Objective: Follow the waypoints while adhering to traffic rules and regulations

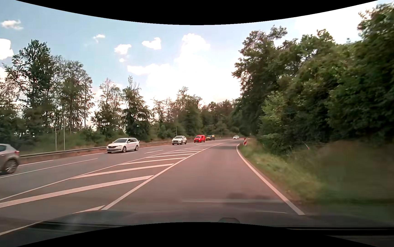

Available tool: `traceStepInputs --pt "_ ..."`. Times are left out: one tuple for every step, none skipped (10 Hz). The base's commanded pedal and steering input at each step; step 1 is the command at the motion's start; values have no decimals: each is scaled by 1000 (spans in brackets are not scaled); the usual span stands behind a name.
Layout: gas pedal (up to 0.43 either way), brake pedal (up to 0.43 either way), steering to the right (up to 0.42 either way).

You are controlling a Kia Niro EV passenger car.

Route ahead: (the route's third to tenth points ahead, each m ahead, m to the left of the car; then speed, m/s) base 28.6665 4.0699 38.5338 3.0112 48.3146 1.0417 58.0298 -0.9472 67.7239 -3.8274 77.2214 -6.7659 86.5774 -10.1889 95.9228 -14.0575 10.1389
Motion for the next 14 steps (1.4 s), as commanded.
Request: traceStepInputs --pt "287 0 12" --pt "287 0 12" --pt "287 0 12" --pt "287 0 12" --pt "287 0 12" --pt "287 0 12" --pt "287 0 12" --pt "287 0 14" --pt "287 0 14" --pt "287 0 15" --pt "287 0 14" --pt "287 0 14" --pt "287 0 14" --pt "287 0 14"
